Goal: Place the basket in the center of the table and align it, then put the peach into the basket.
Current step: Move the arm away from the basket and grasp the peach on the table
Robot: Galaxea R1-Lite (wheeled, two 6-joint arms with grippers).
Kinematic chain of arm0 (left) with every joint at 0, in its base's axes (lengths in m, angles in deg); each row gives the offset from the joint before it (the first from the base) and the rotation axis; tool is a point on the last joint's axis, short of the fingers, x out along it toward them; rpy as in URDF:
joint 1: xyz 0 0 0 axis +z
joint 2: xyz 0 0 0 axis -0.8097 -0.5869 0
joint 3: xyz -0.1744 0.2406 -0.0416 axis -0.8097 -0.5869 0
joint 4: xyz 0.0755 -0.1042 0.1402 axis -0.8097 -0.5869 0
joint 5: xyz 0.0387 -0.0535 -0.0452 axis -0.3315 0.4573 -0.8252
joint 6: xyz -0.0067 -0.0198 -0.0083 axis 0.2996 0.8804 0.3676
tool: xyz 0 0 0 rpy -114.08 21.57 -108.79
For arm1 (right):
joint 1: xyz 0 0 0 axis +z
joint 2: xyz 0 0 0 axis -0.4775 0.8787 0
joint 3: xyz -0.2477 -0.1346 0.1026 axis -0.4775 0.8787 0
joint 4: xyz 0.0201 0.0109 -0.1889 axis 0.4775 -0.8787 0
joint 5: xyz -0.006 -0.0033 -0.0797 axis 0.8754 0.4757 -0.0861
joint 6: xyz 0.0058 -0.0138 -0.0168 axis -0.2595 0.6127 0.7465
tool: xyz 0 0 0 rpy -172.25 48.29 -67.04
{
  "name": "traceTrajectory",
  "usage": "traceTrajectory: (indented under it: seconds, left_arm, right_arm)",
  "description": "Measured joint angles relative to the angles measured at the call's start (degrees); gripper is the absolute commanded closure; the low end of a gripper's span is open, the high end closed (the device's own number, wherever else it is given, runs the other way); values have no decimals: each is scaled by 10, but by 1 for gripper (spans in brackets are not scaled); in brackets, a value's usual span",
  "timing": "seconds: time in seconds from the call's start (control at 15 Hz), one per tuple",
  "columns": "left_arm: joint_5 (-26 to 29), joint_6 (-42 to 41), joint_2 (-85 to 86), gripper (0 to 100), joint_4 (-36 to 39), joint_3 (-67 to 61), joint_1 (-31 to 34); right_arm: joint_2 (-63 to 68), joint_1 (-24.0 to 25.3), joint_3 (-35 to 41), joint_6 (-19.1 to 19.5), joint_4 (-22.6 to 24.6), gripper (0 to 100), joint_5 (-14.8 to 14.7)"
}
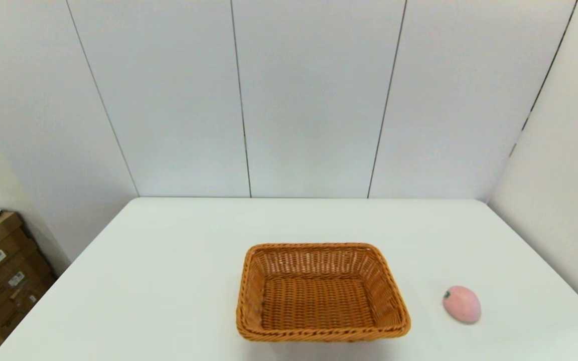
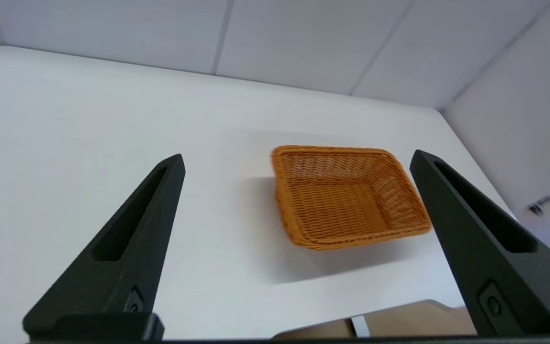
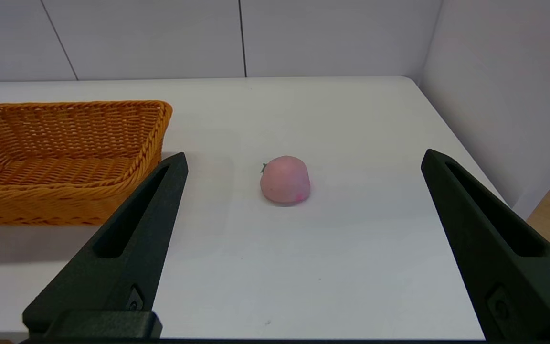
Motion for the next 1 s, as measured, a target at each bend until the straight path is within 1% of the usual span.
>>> traceTrajectory:
  seconds: [0.2, 0.4, 0.6, 0.73, 0.87, 1.0]
  left_arm:
    - [-8, -22, 111, 0, -7, -93, 56]
    - [-8, -67, 200, 0, -6, -166, 109]
    - [-11, -130, 281, 0, -2, -242, 129]
    - [-16, -150, 325, 0, 10, -284, 132]
    - [-42, -169, 350, 0, 58, -342, 133]
    - [-55, -184, 361, 0, 144, -397, 133]
  right_arm:
    - [0, 0, 0, 0, 0, 0, 0]
    - [0, 0, 0, 0, 0, 0, 0]
    - [0, 0, 0, 0, 0, 0, 0]
    - [0, 0, 0, 0, 0, 0, 0]
    - [0, 0, 0, 1, 0, 0, 0]
    - [0, 0, -4, 10, -2, 0, 2]
